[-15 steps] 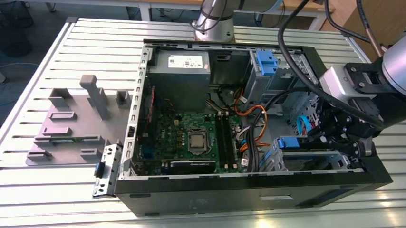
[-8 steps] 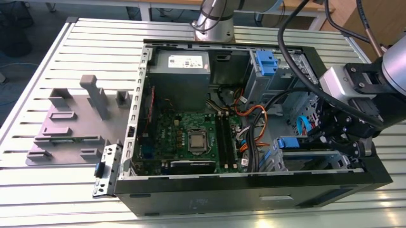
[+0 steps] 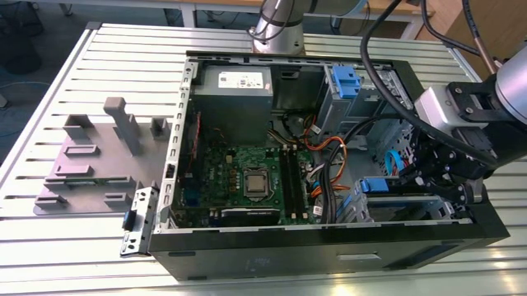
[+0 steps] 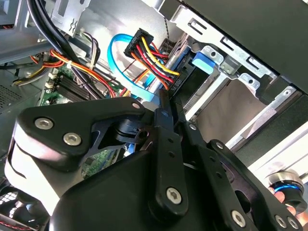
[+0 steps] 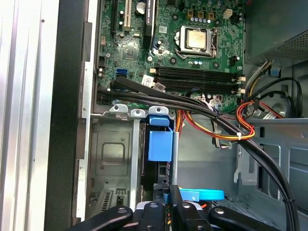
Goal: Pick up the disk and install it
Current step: 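Insert the second disk wire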
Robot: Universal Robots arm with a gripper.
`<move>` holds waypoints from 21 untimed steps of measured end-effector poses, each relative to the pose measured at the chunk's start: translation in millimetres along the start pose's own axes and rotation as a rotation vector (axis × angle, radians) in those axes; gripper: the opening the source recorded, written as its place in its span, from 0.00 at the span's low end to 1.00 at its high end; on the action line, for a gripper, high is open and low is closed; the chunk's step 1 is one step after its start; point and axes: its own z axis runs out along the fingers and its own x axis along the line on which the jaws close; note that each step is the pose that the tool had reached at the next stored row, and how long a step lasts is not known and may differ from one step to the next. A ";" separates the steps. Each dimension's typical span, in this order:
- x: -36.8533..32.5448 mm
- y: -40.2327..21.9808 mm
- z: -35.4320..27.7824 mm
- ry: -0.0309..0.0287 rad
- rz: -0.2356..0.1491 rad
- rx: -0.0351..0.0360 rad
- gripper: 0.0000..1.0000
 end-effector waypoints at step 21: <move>-0.2 0.1 -6.8 -0.0321 -0.001 0.0005 0.16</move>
